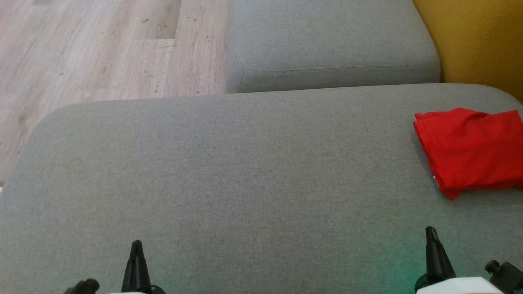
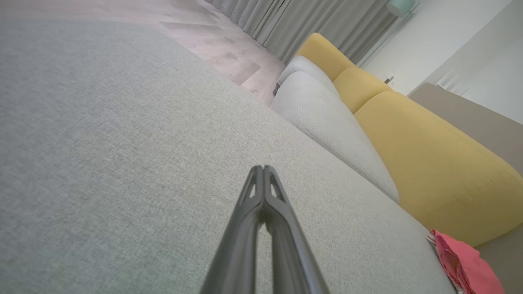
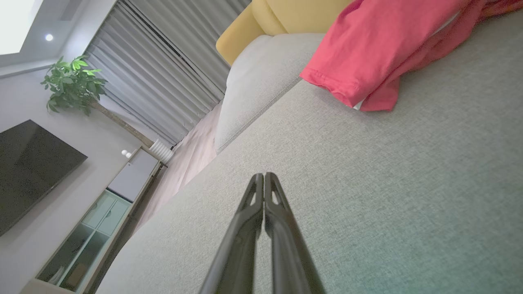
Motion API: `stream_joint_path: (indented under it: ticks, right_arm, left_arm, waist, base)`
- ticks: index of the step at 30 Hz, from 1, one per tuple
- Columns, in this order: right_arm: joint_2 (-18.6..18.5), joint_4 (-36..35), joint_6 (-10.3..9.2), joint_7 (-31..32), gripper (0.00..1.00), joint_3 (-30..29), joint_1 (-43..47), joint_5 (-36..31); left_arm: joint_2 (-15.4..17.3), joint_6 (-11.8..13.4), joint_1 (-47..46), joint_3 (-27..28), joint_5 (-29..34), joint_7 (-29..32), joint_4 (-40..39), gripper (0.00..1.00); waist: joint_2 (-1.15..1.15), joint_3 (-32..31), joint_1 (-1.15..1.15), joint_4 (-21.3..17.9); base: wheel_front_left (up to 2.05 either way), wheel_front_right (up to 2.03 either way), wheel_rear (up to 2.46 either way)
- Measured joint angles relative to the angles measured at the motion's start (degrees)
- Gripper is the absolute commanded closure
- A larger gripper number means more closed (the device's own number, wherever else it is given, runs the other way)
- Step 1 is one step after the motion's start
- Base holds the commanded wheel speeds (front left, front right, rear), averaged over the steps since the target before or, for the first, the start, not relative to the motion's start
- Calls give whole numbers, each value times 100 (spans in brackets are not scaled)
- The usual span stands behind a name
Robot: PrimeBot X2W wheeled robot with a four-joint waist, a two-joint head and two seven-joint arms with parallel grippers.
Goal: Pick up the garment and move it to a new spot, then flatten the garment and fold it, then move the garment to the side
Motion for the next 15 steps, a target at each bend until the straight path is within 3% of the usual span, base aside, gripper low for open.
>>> stream_joint_path:
  ticks: [15]
  right_arm:
    - [-3,32,0,222,100,-112,-246,932]
  left_arm:
    - [10,-152,-234,183,-960,211,77,100]
  waist:
    - [0,86,0,-48]
  base:
    - [0,0,0]
